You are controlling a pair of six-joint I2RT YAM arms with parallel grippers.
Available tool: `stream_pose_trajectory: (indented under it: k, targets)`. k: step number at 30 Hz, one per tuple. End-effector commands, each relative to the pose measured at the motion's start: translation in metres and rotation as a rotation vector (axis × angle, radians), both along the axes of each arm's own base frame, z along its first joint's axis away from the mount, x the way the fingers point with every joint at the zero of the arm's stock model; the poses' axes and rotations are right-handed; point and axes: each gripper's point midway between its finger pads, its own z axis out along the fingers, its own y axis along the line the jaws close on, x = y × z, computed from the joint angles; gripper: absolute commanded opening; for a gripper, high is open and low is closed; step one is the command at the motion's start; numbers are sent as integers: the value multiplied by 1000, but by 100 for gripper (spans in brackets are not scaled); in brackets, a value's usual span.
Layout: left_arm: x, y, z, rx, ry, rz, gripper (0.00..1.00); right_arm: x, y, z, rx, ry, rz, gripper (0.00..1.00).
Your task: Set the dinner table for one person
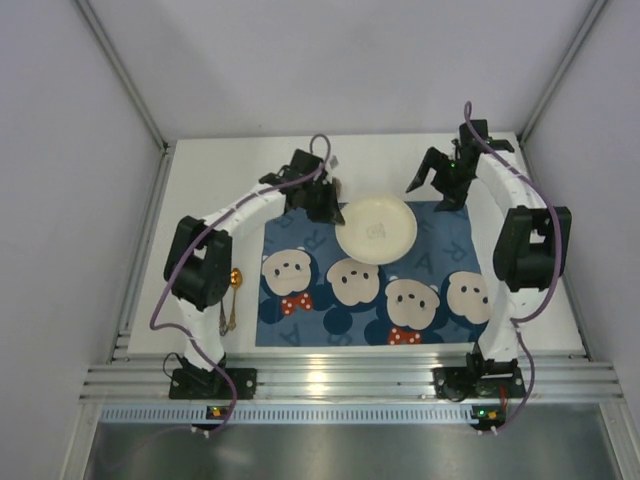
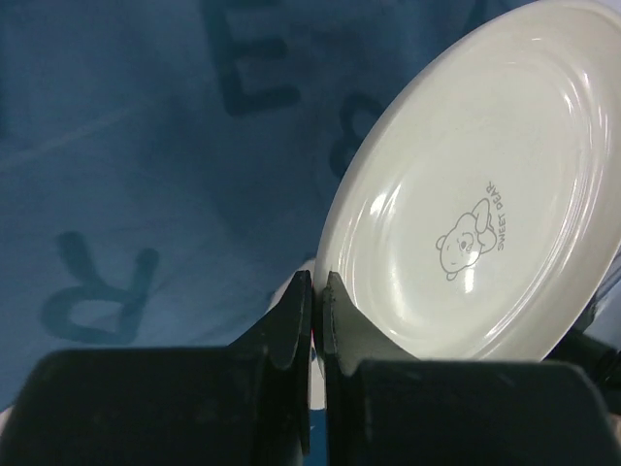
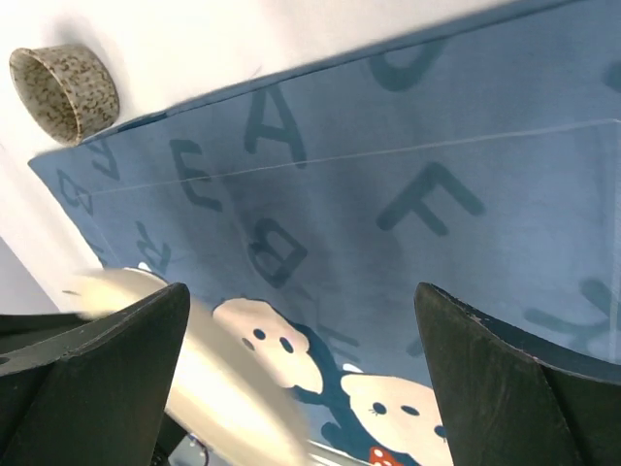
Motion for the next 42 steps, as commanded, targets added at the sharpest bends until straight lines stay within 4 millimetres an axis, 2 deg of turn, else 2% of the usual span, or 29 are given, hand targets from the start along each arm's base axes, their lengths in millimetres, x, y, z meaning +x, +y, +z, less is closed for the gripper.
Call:
stream_pose_trajectory:
  k: [1, 3, 4, 9, 11, 12, 13, 15, 16, 17, 18, 19, 20, 21, 22, 23, 24, 25, 26, 27, 28, 29, 30, 32, 33, 34, 40, 42]
  targets:
    - [-40, -27, -19, 38, 34, -139, 0, -9, -21, 38, -30, -88, -36, 100]
    - [-49, -29, -24, 52, 39, -148, 0, -17, -23, 36, -34, -77, -36, 100]
    - [-55, -26, -31, 65, 55, -148, 0, -17, -37, 40, -40, -87, -64, 100]
    - [-69, -15, -47, 118, 68, -143, 0, -27, -41, 37, -45, -79, -65, 100]
    - [-72, -11, -50, 130, 75, -142, 18, -24, -38, 41, -30, -90, -60, 100]
    - [-75, -8, -52, 137, 79, -141, 52, -22, -37, 43, -22, -96, -60, 100]
    - [-76, -6, -52, 142, 79, -136, 66, -18, -30, 44, -5, -108, -44, 100]
    - [-78, -1, -50, 155, 70, -119, 83, -5, -21, 57, 16, -156, -31, 100]
    - [-77, 2, -48, 163, 62, -106, 87, 1, -1, 56, 30, -167, 13, 100]
    - [-77, 5, -40, 164, 52, -92, 89, 12, 10, 71, 53, -214, 36, 100]
    - [-73, 10, -36, 177, 39, -58, 89, 19, 22, 76, 69, -227, 51, 100]
    - [-70, 14, -28, 174, 26, -38, 89, 25, 44, 68, 90, -210, 94, 100]
    - [-67, 19, -22, 171, 18, -16, 89, 38, 58, 86, 102, -265, 116, 100]
    - [-62, 24, -5, 154, -14, 22, 89, 43, 82, 72, 115, -236, 151, 100]
    - [-55, 35, 3, 147, -22, 65, 89, 49, 95, 73, 123, -245, 168, 100]
    - [-51, 41, 12, 134, -34, 90, 89, 61, 107, 90, 136, -299, 183, 100]
    - [-49, 50, 27, 115, -53, 128, 89, 65, 119, 90, 151, -297, 186, 100]
    - [-40, 67, 34, 121, -68, 186, 89, 71, 136, 69, 160, -261, 204, 100]
    - [-39, 77, 48, 109, -91, 215, 88, 81, 145, 80, 177, -298, 208, 100]
    - [-39, 87, 51, 115, -87, 242, 88, 85, 154, 74, 194, -282, 201, 100]
    - [-34, 104, 57, 119, -94, 288, 88, 90, 164, 51, 204, -244, 204, 100]
    - [-36, 113, 66, 113, -112, 310, 87, 96, 171, 54, 220, -259, 200, 100]
    - [-40, 122, 65, 125, -100, 325, 86, 102, 177, 36, 220, -248, 201, 100]
    - [-44, 142, 72, 137, -116, 374, 86, 107, 190, 31, 222, -265, 212, 100]
    - [-49, 148, 68, 150, -107, 384, 85, 109, 195, 27, 223, -275, 214, 100]
    - [-55, 155, 66, 165, -94, 400, 85, 110, 198, 13, 206, -261, 213, 100]
    - [-78, 176, 70, 188, -96, 478, 85, 116, 198, -25, 145, -231, 188, 95]
    - [-84, 180, 70, 188, -94, 491, 84, 119, 199, -29, 132, -244, 187, 93]
